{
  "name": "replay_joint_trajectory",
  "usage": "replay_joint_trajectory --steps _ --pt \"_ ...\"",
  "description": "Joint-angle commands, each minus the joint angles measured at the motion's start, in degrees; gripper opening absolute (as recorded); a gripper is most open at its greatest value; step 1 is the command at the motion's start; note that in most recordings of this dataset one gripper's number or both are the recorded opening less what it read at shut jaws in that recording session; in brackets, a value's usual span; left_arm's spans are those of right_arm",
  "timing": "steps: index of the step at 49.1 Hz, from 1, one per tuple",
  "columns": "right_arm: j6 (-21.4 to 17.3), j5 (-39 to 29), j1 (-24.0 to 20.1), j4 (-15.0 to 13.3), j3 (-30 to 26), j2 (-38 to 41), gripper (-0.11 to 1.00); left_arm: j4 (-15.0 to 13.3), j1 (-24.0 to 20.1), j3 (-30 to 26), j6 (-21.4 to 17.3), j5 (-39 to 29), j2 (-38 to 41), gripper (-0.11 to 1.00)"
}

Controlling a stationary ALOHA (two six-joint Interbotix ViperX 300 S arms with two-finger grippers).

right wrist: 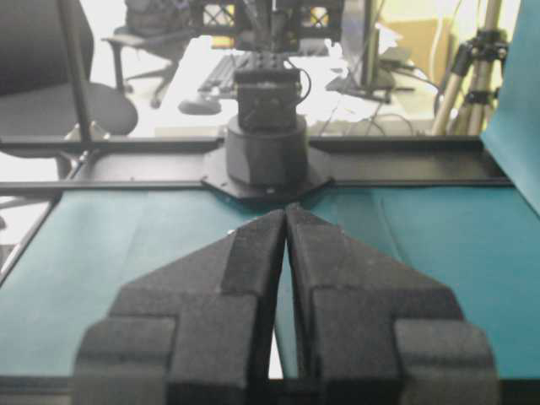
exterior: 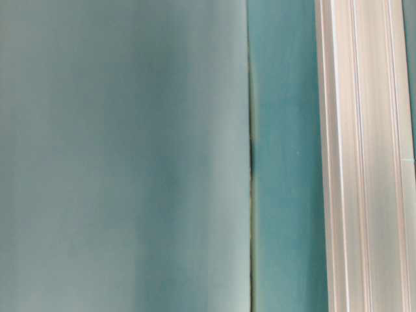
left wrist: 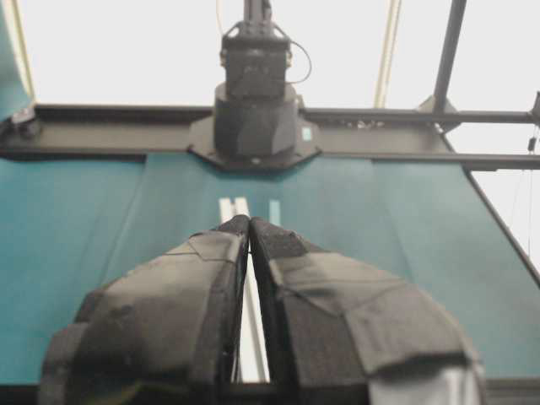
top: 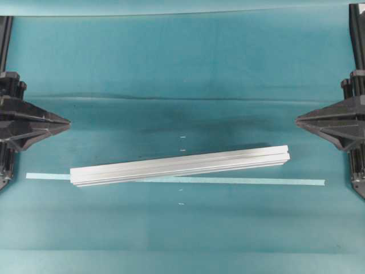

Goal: Lift the metal rail with both hands.
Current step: 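Move both grippers down over the two ends of the silver rail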

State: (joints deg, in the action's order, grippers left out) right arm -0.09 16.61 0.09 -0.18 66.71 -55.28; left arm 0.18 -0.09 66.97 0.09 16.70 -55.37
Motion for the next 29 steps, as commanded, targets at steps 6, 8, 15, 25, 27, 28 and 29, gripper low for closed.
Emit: replay_joint_trajectory --steps 6,8,15,25,27,28,29 --pt "-1.8 -7.4 1.7 6.6 -5.6 0.9 0.03 0.7 -1.9 -9.8 3.6 -15.7 3.5 0.03" --pt "-1.9 -12.0 2.7 7.3 -7.6 1.3 -0.01 0.7 -2.1 -12.0 4.0 -20.3 4.1 -0.01" --pt "-2.0 -31.1 5.7 7.3 -15.3 4.0 -0.03 0.8 -2.3 -18.8 4.3 -34.0 7.0 -0.05" --pt "-1.7 -50.8 7.4 6.9 -23.7 11.8 -0.03 0.8 -1.9 -25.5 4.6 -45.6 13.5 -0.05" --pt "-1.6 -54.2 7.4 6.8 -25.2 14.2 -0.03 0.8 -1.9 -26.3 4.7 -46.8 14.9 -0.05" --pt "-1.6 -55.4 7.4 6.8 -25.8 15.2 -0.03 0.8 -1.9 -26.6 4.8 -47.5 15.6 -0.05" --pt "-1.5 -56.5 7.4 6.8 -26.4 16.3 -0.03 0.8 -1.9 -27.0 4.9 -48.1 16.3 -0.05"
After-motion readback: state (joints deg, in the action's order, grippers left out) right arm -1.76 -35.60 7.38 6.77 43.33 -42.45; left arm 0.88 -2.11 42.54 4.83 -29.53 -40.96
